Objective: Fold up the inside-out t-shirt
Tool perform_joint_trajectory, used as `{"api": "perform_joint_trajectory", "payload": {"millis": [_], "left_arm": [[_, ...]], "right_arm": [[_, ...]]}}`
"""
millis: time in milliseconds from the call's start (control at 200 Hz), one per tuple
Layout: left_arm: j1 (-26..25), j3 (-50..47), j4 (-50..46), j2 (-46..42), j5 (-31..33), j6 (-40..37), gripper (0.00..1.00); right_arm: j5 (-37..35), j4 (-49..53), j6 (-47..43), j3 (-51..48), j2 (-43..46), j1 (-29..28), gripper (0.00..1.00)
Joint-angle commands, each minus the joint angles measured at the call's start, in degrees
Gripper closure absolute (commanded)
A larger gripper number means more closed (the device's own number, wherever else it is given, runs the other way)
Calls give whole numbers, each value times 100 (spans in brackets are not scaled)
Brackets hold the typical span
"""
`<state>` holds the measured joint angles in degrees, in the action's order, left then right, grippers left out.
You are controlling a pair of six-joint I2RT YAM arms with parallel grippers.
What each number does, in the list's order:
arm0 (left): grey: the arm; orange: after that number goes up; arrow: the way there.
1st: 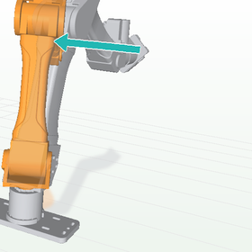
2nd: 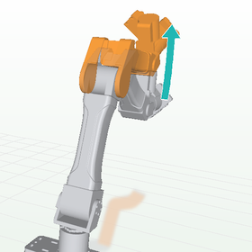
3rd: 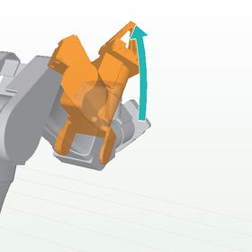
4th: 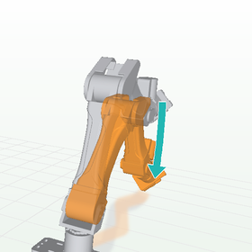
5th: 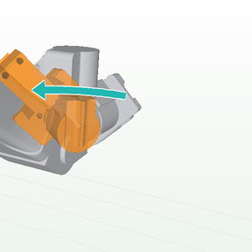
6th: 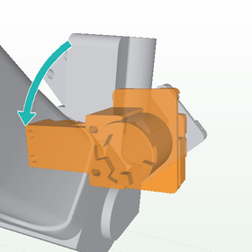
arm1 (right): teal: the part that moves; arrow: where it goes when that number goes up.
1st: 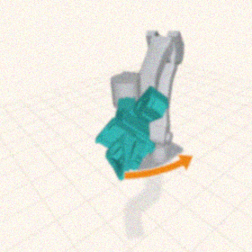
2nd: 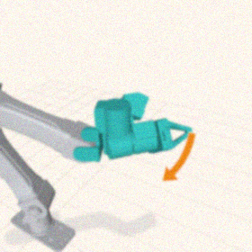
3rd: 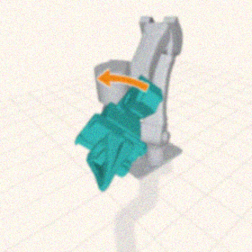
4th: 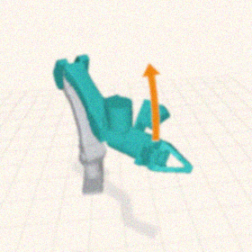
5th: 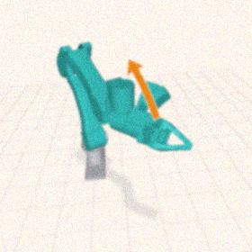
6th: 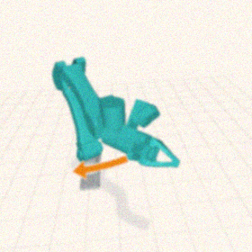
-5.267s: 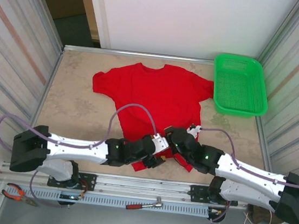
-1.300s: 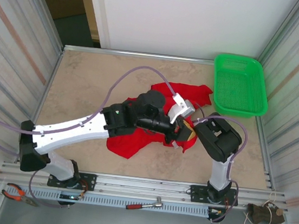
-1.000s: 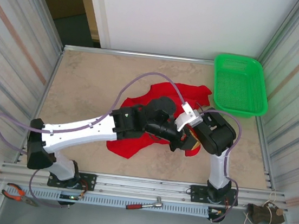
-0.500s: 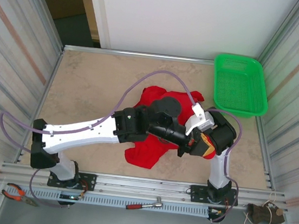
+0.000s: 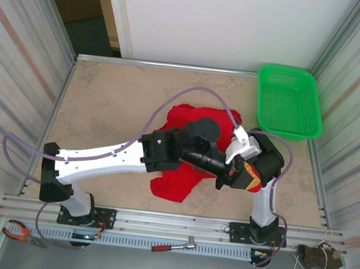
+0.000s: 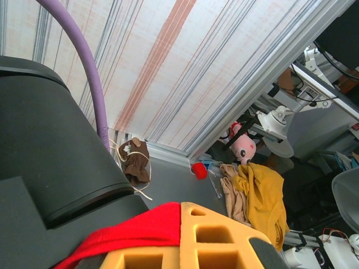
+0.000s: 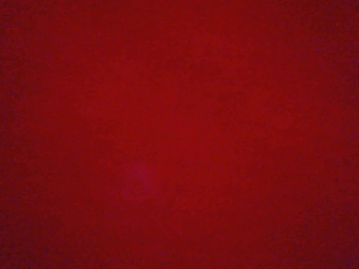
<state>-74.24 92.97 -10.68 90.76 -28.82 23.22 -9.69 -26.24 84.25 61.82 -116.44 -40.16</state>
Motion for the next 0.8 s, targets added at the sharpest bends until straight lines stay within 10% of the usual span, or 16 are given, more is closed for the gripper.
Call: {"api": "perform_joint_trajectory", "payload": {"millis": [0, 90, 225, 421, 501, 651, 797], "left_arm": [[-2, -51, 605, -141, -55, 58, 100], [26, -95, 667, -194, -3, 60, 100], [64, -278, 899, -368, 204, 57, 100], [84, -807, 1443, -808, 809, 112, 100], [119, -1023, 1525, -989, 1074, 109, 100], [271, -1299, 1631, -1186, 1263, 193, 100], [388, -1512, 1728, -1309, 1470, 251, 100]], "right_arm": [[-439, 2163, 544, 244, -239, -55, 48], [-586, 2732, 690, 504, -272, -100, 51], [-1037, 4281, 1109, 1039, -258, -233, 20], [-1081, 6834, 1749, 2368, -819, -287, 23], [-992, 7173, 1726, 2615, -1017, -282, 38], [-727, 6382, 1608, 2085, -938, -178, 100], [-522, 5111, 1034, 1372, -579, -50, 100]]}}
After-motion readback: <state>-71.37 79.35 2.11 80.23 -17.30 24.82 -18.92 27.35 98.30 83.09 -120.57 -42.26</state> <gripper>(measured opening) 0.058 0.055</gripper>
